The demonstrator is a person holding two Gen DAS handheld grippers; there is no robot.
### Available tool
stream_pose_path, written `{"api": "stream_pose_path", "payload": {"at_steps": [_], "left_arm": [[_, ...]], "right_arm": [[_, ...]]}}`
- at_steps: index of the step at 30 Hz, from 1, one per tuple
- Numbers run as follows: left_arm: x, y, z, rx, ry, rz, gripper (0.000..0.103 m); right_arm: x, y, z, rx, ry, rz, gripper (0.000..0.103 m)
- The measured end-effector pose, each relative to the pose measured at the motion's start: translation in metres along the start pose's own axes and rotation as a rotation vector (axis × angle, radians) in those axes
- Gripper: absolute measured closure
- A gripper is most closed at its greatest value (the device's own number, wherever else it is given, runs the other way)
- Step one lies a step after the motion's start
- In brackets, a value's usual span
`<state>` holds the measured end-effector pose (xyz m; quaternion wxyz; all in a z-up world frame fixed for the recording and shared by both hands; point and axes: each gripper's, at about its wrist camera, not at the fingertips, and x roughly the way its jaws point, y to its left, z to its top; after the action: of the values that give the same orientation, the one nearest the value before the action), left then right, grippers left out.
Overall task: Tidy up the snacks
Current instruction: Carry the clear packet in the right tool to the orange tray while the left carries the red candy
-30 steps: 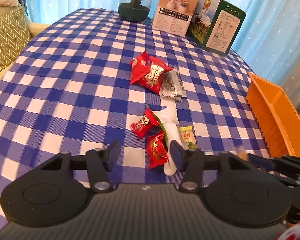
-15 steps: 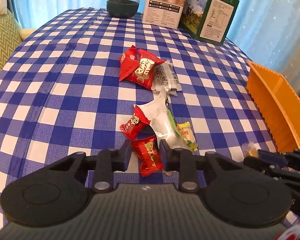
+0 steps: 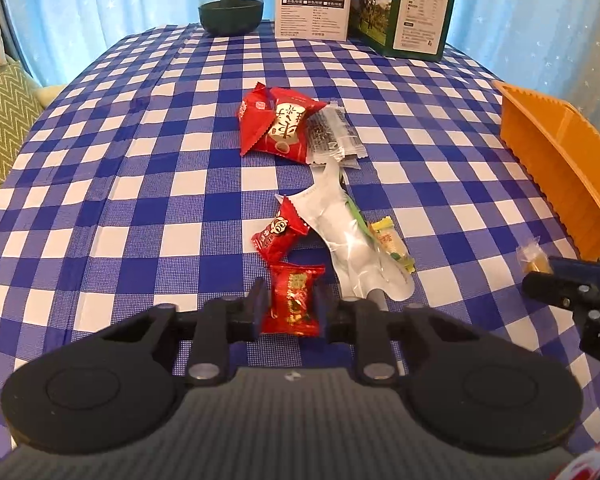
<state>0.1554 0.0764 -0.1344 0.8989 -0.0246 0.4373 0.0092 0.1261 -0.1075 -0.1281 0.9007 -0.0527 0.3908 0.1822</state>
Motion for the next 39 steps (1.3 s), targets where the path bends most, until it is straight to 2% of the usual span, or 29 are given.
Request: {"api": "stream_pose_path", "payload": {"at_steps": [10, 17, 28, 39], "left_arm": [[-0.036, 0.002, -0.007, -0.064, -0.012, -0.024, 0.083], [-0.073, -0.022, -0.002, -0.043, -0.049, -0.064, 0.083], [-0.109, -0.097, 0.017, 0.043, -0.106, -0.187, 0.083], [-0.107, -0.193, 0.039, 0.149, -0.113, -0.33, 0.083]], "right_arm": [[-0.022, -0.006, -0.001, 0.02, -0.034, -0.001, 0.082], [-0.053, -0.017, -0.004, 0.059, -0.079, -0.01, 0.082], [-0.11, -0.063, -0.009, 0.153, -0.158, -0.093, 0.081], [-0.141, -0.136, -0.019, 0.287, -0.178, -0.219, 0.081]]}}
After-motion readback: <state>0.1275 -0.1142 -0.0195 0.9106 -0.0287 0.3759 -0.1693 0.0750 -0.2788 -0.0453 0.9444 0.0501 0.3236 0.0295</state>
